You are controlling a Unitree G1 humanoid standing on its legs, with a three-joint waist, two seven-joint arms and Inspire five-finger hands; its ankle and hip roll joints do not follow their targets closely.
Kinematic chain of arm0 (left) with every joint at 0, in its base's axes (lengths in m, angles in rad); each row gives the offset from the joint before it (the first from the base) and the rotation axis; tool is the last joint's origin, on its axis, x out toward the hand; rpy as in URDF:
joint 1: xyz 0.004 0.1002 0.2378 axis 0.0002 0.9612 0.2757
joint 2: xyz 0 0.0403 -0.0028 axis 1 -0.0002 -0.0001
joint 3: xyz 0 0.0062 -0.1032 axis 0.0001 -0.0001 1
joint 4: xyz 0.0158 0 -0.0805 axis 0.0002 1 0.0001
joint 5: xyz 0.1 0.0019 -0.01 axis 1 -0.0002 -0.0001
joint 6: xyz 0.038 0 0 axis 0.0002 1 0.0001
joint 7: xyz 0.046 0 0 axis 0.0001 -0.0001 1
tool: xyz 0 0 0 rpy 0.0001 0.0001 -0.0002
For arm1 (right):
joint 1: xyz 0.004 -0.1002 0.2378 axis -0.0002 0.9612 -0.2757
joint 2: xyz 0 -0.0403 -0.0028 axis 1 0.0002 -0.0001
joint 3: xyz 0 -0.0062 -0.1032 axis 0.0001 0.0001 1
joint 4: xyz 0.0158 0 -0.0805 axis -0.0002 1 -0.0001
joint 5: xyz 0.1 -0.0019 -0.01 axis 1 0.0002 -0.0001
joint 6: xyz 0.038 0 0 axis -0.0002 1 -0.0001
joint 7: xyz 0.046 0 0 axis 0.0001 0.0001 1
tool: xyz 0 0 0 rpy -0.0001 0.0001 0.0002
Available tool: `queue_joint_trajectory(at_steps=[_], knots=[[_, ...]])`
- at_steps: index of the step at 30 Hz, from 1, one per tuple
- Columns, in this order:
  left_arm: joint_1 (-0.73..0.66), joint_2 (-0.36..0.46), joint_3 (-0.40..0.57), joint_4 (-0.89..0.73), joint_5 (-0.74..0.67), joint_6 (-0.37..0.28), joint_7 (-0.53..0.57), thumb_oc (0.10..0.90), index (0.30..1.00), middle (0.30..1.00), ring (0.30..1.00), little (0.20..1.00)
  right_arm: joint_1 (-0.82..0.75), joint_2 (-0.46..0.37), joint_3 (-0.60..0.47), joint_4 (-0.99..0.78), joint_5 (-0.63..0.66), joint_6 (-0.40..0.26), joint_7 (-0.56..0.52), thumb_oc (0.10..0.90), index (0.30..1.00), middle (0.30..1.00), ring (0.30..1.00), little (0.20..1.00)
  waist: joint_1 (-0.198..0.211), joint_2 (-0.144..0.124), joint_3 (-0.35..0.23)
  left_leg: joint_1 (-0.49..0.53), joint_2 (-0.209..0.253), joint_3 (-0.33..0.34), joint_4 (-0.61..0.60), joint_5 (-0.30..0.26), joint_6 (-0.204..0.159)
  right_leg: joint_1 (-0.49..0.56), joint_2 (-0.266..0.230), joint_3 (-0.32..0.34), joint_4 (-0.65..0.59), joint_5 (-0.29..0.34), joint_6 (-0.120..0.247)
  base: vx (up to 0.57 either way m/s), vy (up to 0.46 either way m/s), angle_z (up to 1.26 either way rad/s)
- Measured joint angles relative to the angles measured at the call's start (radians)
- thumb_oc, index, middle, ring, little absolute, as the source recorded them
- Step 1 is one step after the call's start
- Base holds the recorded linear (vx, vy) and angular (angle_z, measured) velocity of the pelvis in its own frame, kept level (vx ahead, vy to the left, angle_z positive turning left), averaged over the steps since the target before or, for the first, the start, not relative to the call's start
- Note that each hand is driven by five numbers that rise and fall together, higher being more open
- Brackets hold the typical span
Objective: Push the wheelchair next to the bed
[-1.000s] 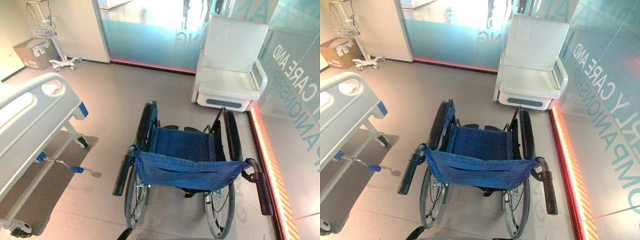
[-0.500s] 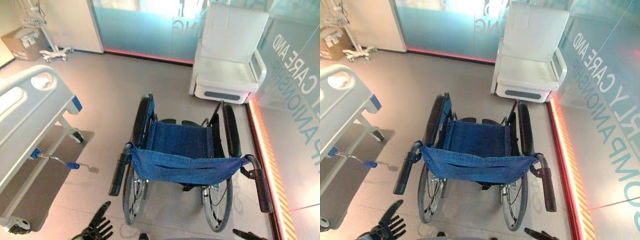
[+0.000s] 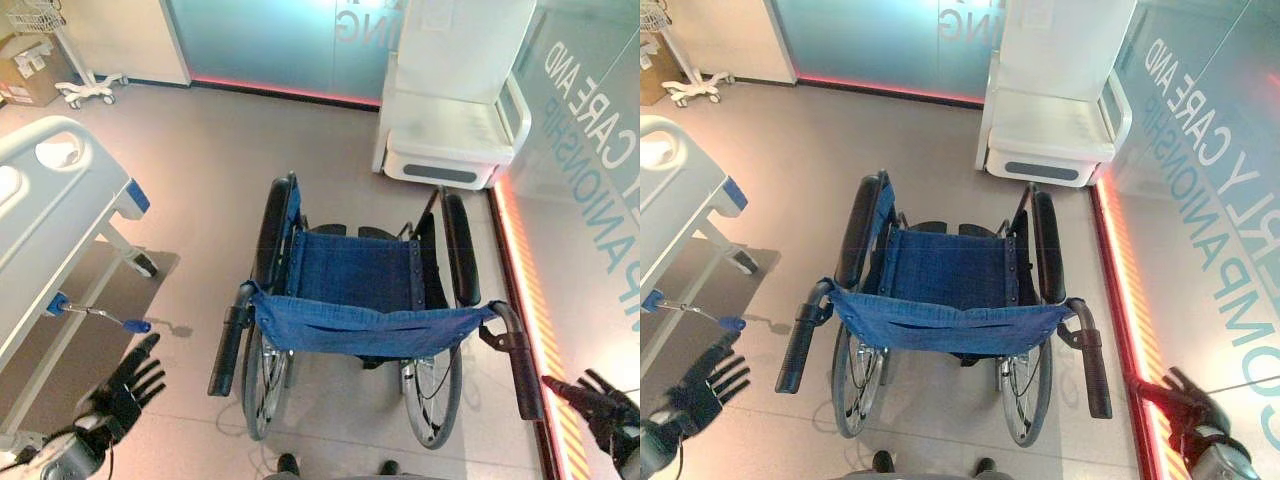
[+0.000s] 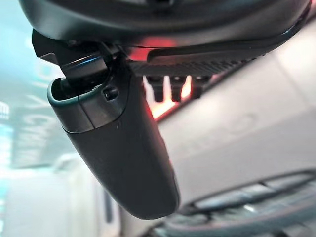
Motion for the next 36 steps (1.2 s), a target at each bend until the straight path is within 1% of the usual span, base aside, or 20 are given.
queue_joint_trajectory(at_steps=[3, 4, 6, 7, 9, 12, 14, 16, 17, 20, 21, 23, 25, 27, 29, 31, 32, 34, 36], knots=[[-0.001, 0.005, 0.004, -0.117, -0.038, 0.002, 0.008, 0.8, 0.9, 0.9, 0.9, 0.9, -0.004, -0.002, -0.002, -0.112, 0.001, -0.008, -0.075, 0.8, 0.9, 0.9, 0.9, 0.9, -0.003, 0.013, -0.004, 0.0, 0.0, 0.001, 0.0, 0.0, 0.0, -0.001, 0.0, 0.001, 0.0, 0.0, 0.0, 0.0, 0.007, -0.01], [0.0, 0.013, 0.004, -0.182, -0.039, 0.017, 0.009, 0.8, 0.9, 0.9, 0.9, 0.9, -0.002, -0.001, -0.003, -0.182, 0.0, -0.007, -0.11, 0.8, 0.9, 0.9, 0.9, 0.9, -0.004, 0.021, -0.004, -0.006, 0.0, 0.002, 0.004, 0.0, 0.0, -0.008, 0.001, 0.004, 0.0, 0.0, 0.0, 0.0, 0.017, -0.04], [0.011, 0.025, 0.004, -0.258, -0.043, 0.052, 0.002, 0.8, 0.9, 0.9, 0.9, 0.9, 0.01, -0.002, -0.015, -0.269, -0.002, -0.007, -0.122, 0.8, 0.9, 0.9, 0.9, 0.9, -0.004, 0.033, -0.004, -0.009, 0.0, 0.003, 0.007, 0.0, 0.0, -0.012, 0.001, 0.005, 0.0, 0.002, -0.001, 0.0, 0.0, 0.0], [0.017, 0.032, 0.005, -0.305, -0.069, 0.074, 0.001, 0.8, 0.9, 0.9, 0.9, 0.9, 0.013, -0.002, -0.02, -0.325, -0.002, -0.005, -0.131, 0.8, 0.9, 0.9, 0.9, 0.9, -0.004, 0.04, -0.004, -0.008, 0.0, 0.001, 0.007, 0.0, 0.0, -0.012, 0.001, 0.005, 0.0, 0.002, -0.001, 0.0, 0.0, 0.0], [0.019, 0.035, 0.005, -0.349, -0.125, 0.082, -0.013, 0.8, 0.9, 0.9, 0.9, 0.9, 0.004, -0.012, -0.021, -0.381, -0.002, -0.005, -0.138, 0.8, 0.9, 0.9, 0.9, 0.9, -0.003, 0.048, -0.003, -0.009, 0.001, 0.0, 0.007, 0.0, 0.0, -0.013, 0.001, 0.006, 0.0, 0.002, -0.001, 0.0, 0.0, 0.0], [0.016, 0.044, 0.005, -0.376, -0.184, 0.098, -0.016, 0.8, 0.9, 0.9, 0.9, 0.9, -0.015, -0.016, -0.022, -0.421, -0.001, 0.0, -0.149, 0.8, 0.9, 0.9, 0.9, 0.9, -0.002, 0.05, -0.003, -0.01, 0.002, 0.001, 0.007, 0.0, 0.0, -0.015, 0.002, 0.007, 0.0, 0.002, -0.001, 0.0, 0.0, 0.0], [0.019, 0.062, 0.005, -0.386, -0.186, 0.122, -0.02, 0.8, 0.9, 0.9, 0.9, 0.9, -0.012, -0.024, -0.024, -0.45, 0.012, 0.019, -0.151, 0.8, 0.9, 0.9, 0.9, 0.9, -0.002, 0.05, -0.003, -0.013, 0.002, 0.002, 0.007, 0.0, 0.0, -0.019, 0.002, 0.009, 0.0, 0.002, -0.001, 0.0, 0.0, 0.0], [0.043, 0.105, 0.005, -0.401, -0.186, 0.173, -0.033, 0.8, 0.9, 0.9, 0.9, 0.9, 0.003, -0.061, -0.024, -0.477, 0.08, 0.034, -0.152, 0.8, 0.9, 0.9, 0.9, 0.9, -0.001, 0.05, -0.003, -0.017, 0.002, 0.003, 0.007, 0.0, 0.0, -0.024, 0.002, 0.01, 0.0, 0.003, -0.001, 0.0, 0.0, 0.0], [0.049, 0.116, 0.006, -0.404, -0.185, 0.194, -0.034, 0.8, 0.9, 0.9, 0.9, 0.9, 0.009, -0.073, -0.025, -0.482, 0.09, 0.035, -0.154, 0.8, 0.9, 0.9, 0.9, 0.9, -0.001, 0.05, -0.003, -0.018, 0.002, 0.004, 0.007, 0.0, 0.0, -0.025, 0.002, 0.01, 0.0, 0.004, 0.0, 0.0, 0.0, 0.0], [0.106, 0.212, 0.009, -0.417, -0.185, 0.285, -0.04, 0.8, 0.9, 0.9, 0.9, 0.9, 0.035, -0.16, -0.042, -0.498, 0.203, 0.055, -0.195, 0.8, 0.9, 0.9, 0.9, 0.9, -0.004, 0.051, -0.003, -0.021, 0.002, 0.005, 0.007, 0.0, 0.0, -0.03, 0.002, 0.011, 0.0, 0.004, 0.0, 0.0, 0.0, 0.0], [0.119, 0.223, 0.016, -0.417, -0.185, 0.292, -0.042, 0.8, 0.9, 0.9, 0.9, 0.9, 0.037, -0.168, -0.049, -0.502, 0.212, 0.059, -0.198, 0.8, 0.9, 0.9, 0.9, 0.9, -0.005, 0.051, -0.003, -0.021, 0.002, 0.005, 0.007, 0.0, 0.0, -0.031, 0.002, 0.012, 0.0, 0.004, 0.0, 0.0, 0.0, 0.0], [0.155, 0.249, 0.064, -0.419, -0.185, 0.321, -0.066, 0.8, 0.9, 0.9, 0.9, 0.9, 0.057, -0.189, -0.093, -0.523, 0.273, 0.071, -0.224, 0.8, 0.9, 0.9, 0.9, 0.9, -0.004, 0.051, -0.003, -0.025, 0.002, 0.005, 0.007, 0.0, 0.0, -0.035, 0.002, 0.012, 0.0, 0.004, 0.0, 0.0, 0.0, 0.0], [0.192, 0.284, 0.108, -0.435, -0.181, 0.337, -0.093, 0.8, 0.9, 0.9, 0.9, 0.9, 0.078, -0.216, -0.122, -0.542, 0.292, 0.1, -0.231, 0.8, 0.9, 0.9, 0.9, 0.9, -0.003, 0.051, -0.002, -0.028, 0.001, 0.007, 0.007, 0.0, 0.0, -0.039, 0.002, 0.015, 0.0, 0.005, 0.001, 0.0, 0.0, 0.0], [0.287, 0.345, 0.206, -0.491, -0.165, 0.353, -0.141, 0.8, 0.9, 0.9, 0.9, 0.9, 0.135, -0.272, -0.157, -0.588, 0.348, 0.14, -0.237, 0.8, 0.9, 0.9, 0.9, 0.9, 0.0, 0.051, -0.002, -0.031, 0.001, 0.007, 0.007, 0.0, 0.0, -0.045, 0.002, 0.024, 0.0, 0.006, 0.002, 0.0, 0.019, -0.05], [0.356, 0.39, 0.282, -0.532, -0.144, 0.354, -0.163, 0.8, 0.9, 0.9, 0.9, 0.9, 0.175, -0.313, -0.161, -0.624, 0.36, 0.157, -0.237, 0.8, 0.9, 0.9, 0.9, 0.9, -0.001, 0.052, -0.002, -0.031, 0.001, 0.007, 0.007, 0.0, 0.0, -0.044, 0.002, 0.025, 0.0, 0.006, 0.002, 0.0, 0.012, -0.02], [0.386, 0.421, 0.348, -0.545, -0.102, 0.352, -0.181, 0.8, 0.9, 0.9, 0.9, 0.9, 0.187, -0.333, -0.162, -0.648, 0.394, 0.183, -0.235, 0.8, 0.9, 0.9, 0.9, 0.9, 0.002, 0.056, -0.002, -0.031, 0.001, 0.007, 0.007, 0.0, 0.0, -0.044, 0.002, 0.025, 0.0, 0.007, 0.002, 0.0, 0.0, 0.0], [0.396, 0.427, 0.368, -0.546, -0.097, 0.35, -0.184, 0.8, 0.9, 0.9, 0.9, 0.9, 0.191, -0.336, -0.162, -0.657, 0.397, 0.19, -0.234, 0.8, 0.9, 0.9, 0.9, 0.9, 0.001, 0.056, -0.002, -0.031, 0.001, 0.006, 0.007, 0.0, 0.0, -0.044, 0.002, 0.025, 0.0, 0.007, 0.002, 0.0, 0.0, 0.0], [0.432, 0.438, 0.441, -0.55, -0.08, 0.342, -0.189, 0.8, 0.9, 0.9, 0.9, 0.9, 0.218, -0.356, -0.163, -0.687, 0.423, 0.199, -0.223, 0.8, 0.9, 0.9, 0.9, 0.9, -0.001, 0.059, -0.002, -0.031, 0.001, 0.007, 0.007, 0.0, 0.0, -0.044, 0.002, 0.026, 0.0, 0.007, 0.003, 0.0, 0.0, 0.0], [0.449, 0.44, 0.469, -0.55, -0.072, 0.331, -0.193, 0.8, 0.9, 0.9, 0.9, 0.9, 0.23, -0.357, -0.163, -0.694, 0.431, 0.2, -0.204, 0.8, 0.9, 0.9, 0.9, 0.9, 0.001, 0.06, -0.002, -0.032, 0.001, 0.006, 0.007, 0.0, 0.0, -0.045, 0.002, 0.026, 0.0, 0.007, 0.003, 0.0, 0.0, 0.0]])
